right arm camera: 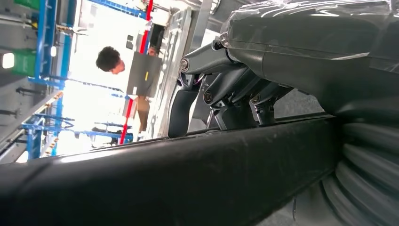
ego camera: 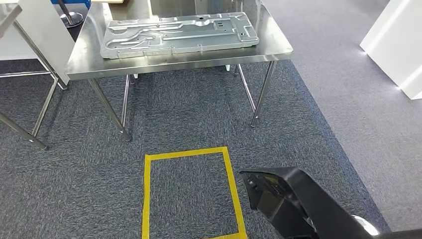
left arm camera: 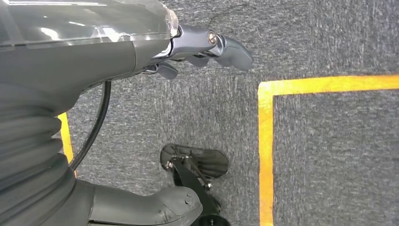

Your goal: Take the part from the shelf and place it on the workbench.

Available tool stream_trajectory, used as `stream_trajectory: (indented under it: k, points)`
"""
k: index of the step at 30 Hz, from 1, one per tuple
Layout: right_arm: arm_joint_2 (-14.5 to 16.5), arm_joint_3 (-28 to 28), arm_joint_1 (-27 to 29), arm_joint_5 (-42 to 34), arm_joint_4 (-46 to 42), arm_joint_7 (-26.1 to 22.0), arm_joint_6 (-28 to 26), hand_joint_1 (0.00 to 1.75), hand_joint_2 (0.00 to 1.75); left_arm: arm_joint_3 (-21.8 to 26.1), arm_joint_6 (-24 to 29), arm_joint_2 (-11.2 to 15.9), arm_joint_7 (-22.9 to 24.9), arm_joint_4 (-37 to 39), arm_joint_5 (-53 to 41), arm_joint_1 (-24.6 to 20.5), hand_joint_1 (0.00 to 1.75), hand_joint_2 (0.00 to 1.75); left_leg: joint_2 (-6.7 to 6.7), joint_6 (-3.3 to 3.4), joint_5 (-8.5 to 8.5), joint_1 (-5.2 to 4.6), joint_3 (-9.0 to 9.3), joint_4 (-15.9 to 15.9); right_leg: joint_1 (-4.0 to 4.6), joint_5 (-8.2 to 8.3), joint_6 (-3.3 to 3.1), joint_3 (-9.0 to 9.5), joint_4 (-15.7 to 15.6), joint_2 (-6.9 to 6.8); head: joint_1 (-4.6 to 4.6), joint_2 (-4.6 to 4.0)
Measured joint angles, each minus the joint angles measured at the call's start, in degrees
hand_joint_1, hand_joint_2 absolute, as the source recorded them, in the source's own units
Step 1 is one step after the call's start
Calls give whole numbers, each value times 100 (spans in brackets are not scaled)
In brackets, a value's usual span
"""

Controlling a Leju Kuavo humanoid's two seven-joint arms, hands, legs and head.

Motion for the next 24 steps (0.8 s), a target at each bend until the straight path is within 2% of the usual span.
stream_trajectory:
  k: [2,4,5,7,8,9,10,11,12,13,14,15,18,19,20,22,23,24]
  points:
    - [0,10,1,15,-1,21,-39,175,175,19,0,1,3,0,-1,-4,0,175,2,95,8,2,31,-33,-18,-28,70,13,7,-9,0,0]
    - [1,17,-1,39,-1,48,-103,175,175,36,0,1,13,0,-5,-10,0,175,11,176,15,18,78,-81,-28,-182,123,-115,294,-52,1,0]
    - [3,19,-1,53,1,66,-138,175,175,42,1,2,22,0,-8,-10,0,175,17,205,8,21,90,-92,-34,-318,137,-281,608,-75,1,0]
    - [8,21,7,69,15,105,-204,175,175,51,2,5,40,0,-16,-6,0,175,23,237,-39,14,116,-94,-38,-569,156,-747,1355,-90,1,0]
    - [9,21,14,75,30,133,-231,175,175,54,3,8,49,0,-21,0,0,175,25,238,-69,10,146,-94,-40,-566,160,-918,1573,-92,1,0]
    - [9,21,20,79,48,163,-260,175,175,55,3,10,55,0,-31,7,0,175,24,234,-106,9,189,-94,-40,-452,157,-994,1593,-94,1,0]
    - [9,22,23,88,65,198,-285,175,175,56,4,12,60,0,-44,14,0,175,16,223,-146,9,249,-94,-40,-231,146,-953,1388,-94,1,0]
    - [9,25,24,102,80,230,-311,175,175,56,5,12,64,0,-56,19,0,175,-2,206,-189,9,312,-94,-40,40,128,-827,1025,-82,1,0]
    - [9,30,23,143,96,266,-352,175,175,57,5,12,69,0,-68,22,0,175,-19,184,-233,10,365,-101,-39,228,107,-682,673,-38,1,0]
    - [9,40,27,229,111,312,-417,175,175,58,9,13,77,0,-77,10,0,175,-42,152,-274,9,400,-103,-32,335,86,-553,371,6,0,0]
    - [9,55,34,346,129,365,-504,175,175,60,14,14,85,0,-82,-5,0,175,-62,120,-304,11,417,-114,-21,353,63,-476,200,42,0,0]
    - [8,74,43,482,151,428,-601,175,175,62,18,15,95,0,-92,-18,0,175,-78,86,-326,15,428,-139,-5,297,36,-442,146,61,0,0]
    - [-20,156,63,726,211,563,-791,175,175,67,26,23,122,1,-120,-27,0,175,-110,-17,-382,23,503,-169,-16,234,-55,-325,25,8,-1,0]
    - [-32,184,65,745,222,577,-815,175,175,67,26,28,128,1,-122,-25,0,175,-102,-43,-442,22,458,-29,-29,215,-91,-254,-27,-20,-2,0]
    - [-37,207,66,751,228,582,-830,175,175,68,26,34,132,2,-122,-24,0,175,-90,-62,-543,23,323,246,-38,186,-125,-177,-68,-57,-3,0]
    - [-42,233,63,760,251,587,-846,175,175,74,26,48,137,2,-121,-20,0,175,-75,-80,-771,23,-206,1062,-12,85,-175,-50,-89,-140,-3,0]
    - [-43,243,64,764,267,590,-849,175,175,79,26,54,139,2,-121,-8,0,175,-74,-84,-802,22,-467,1386,-2,24,-183,15,-89,-175,-3,0]
    - [-43,253,66,768,284,593,-850,175,175,84,26,58,142,2,-120,11,0,175,-71,-83,-716,22,-646,1525,8,-41,-186,92,-89,-205,-3,0]
